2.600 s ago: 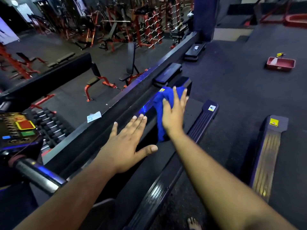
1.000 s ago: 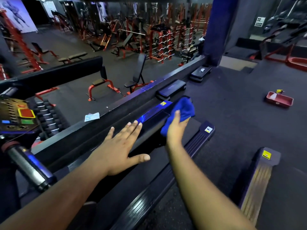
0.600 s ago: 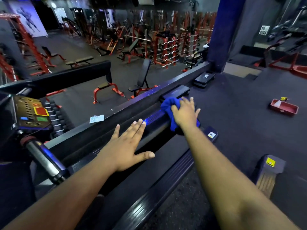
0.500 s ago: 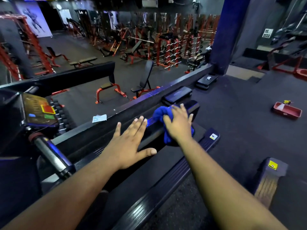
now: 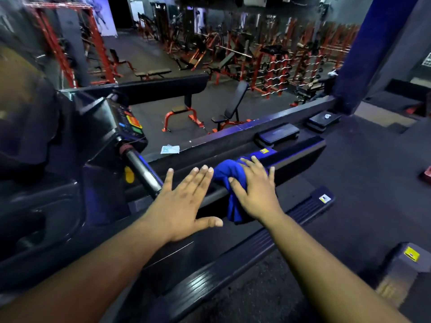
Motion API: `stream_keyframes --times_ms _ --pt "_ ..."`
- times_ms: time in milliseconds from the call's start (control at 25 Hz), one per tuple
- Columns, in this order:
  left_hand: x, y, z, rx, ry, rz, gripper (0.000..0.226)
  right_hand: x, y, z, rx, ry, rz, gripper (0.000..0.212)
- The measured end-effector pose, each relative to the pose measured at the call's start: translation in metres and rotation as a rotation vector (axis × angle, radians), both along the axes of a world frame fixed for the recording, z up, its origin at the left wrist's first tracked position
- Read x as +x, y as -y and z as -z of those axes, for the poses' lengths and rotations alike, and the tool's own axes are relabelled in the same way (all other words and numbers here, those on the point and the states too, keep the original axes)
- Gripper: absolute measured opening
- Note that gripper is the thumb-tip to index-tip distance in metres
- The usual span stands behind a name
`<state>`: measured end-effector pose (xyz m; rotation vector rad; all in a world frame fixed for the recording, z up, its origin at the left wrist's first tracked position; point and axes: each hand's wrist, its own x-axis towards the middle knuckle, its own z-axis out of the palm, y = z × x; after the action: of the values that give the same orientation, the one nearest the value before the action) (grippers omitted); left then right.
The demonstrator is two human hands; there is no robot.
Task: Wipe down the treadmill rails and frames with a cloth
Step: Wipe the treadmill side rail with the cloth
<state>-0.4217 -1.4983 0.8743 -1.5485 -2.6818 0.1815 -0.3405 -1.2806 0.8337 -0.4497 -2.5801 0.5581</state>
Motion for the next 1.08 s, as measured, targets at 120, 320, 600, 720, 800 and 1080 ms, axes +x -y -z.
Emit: stream_keyframes --times_ms 120,320,600,720,800,1080 --pt "-0.001 0.036 -0.004 0.022 -0.012 -0.031 0.112 -0.010 -0.028 -0.013 0.105 0.091 0.036 0.060" --pt "0.002 0.093 -0.001 0.034 -0.020 -0.094 0.114 -0.022 0.066 -0.017 0.043 0.108 0.201 0.059" --pt "-0.006 0.166 -0.005 0.034 0.011 -0.223 0.123 -0.033 0.118 -0.036 0.192 0.298 -0.181 0.057" --pt "-0.007 0.178 -0.008 0.079 0.040 -0.273 0.122 -0.043 0.126 -0.041 0.141 0.319 0.055 0.055" --pt "-0.007 0.177 -0.008 0.113 0.044 -0.275 0.122 -0.036 0.179 -0.030 0.221 0.200 -0.052 0.064" --pt "-0.008 0.180 -0.007 0.095 0.063 -0.272 0.119 -0.055 0.148 -0.046 0.149 0.150 -0.510 0.044"
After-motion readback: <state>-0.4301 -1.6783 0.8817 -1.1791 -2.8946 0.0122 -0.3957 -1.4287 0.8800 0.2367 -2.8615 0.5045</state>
